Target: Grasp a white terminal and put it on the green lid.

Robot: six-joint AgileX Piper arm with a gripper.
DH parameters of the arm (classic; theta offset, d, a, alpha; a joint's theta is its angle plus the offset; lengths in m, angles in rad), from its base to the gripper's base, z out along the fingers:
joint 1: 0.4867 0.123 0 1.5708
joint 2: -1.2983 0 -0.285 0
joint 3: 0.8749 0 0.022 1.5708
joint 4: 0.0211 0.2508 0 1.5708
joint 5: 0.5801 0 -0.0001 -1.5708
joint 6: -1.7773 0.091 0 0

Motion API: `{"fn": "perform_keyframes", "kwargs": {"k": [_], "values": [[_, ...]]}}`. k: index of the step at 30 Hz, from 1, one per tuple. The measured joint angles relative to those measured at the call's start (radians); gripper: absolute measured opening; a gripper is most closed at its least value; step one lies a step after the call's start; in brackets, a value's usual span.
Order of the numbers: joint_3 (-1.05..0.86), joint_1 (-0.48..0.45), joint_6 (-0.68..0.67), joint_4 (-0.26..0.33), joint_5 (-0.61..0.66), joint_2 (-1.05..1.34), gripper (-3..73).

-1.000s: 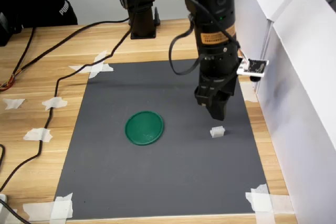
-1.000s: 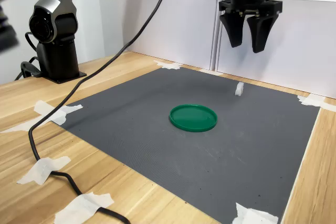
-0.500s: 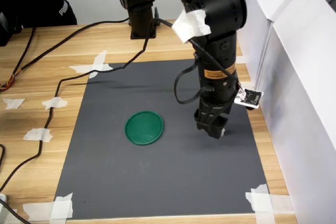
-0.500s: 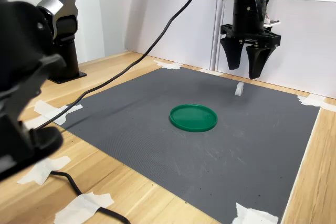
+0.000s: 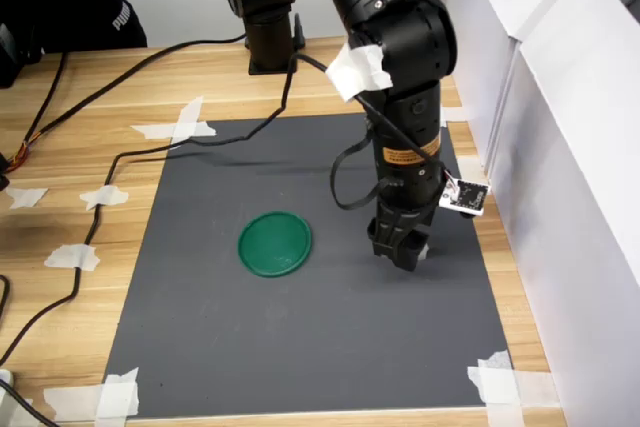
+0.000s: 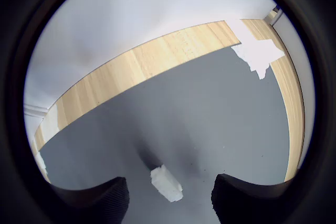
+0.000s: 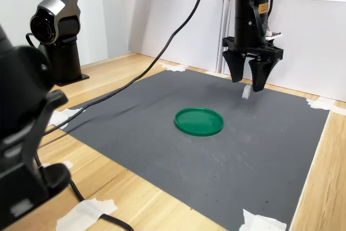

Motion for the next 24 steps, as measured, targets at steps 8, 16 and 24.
{"fn": "perform_keyframes", "kwargs": {"k": [8,16,24], "values": [[0.000,0.000,-0.041,0.025,-0.011,-0.007,65.9],[-0.001,0.000,-0.038,0.023,-0.011,-0.034,65.3],[-0.002,0.000,-0.034,0.022,-0.011,-0.040,61.1]]}}
